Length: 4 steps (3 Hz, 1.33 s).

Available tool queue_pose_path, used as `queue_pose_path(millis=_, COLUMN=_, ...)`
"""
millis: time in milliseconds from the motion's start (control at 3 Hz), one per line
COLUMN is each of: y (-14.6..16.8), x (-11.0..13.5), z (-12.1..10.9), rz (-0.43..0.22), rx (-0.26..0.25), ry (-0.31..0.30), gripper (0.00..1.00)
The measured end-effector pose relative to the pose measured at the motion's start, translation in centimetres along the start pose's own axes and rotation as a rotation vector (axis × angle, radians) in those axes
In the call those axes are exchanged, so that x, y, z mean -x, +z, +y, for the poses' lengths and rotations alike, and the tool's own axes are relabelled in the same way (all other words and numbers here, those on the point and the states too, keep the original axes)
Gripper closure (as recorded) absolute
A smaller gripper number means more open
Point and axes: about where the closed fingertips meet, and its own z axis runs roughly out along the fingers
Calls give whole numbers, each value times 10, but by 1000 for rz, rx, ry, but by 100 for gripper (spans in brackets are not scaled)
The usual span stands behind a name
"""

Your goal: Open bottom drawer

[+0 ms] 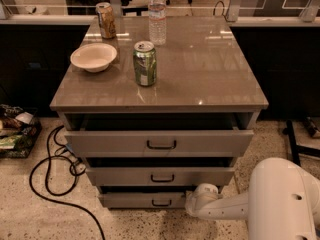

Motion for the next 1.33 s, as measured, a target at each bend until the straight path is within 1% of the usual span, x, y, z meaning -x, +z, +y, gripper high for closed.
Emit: queue_pose_path(millis=1333, y=-2, x=1, z=-1, rz=0, rx=0, ry=0, gripper=100)
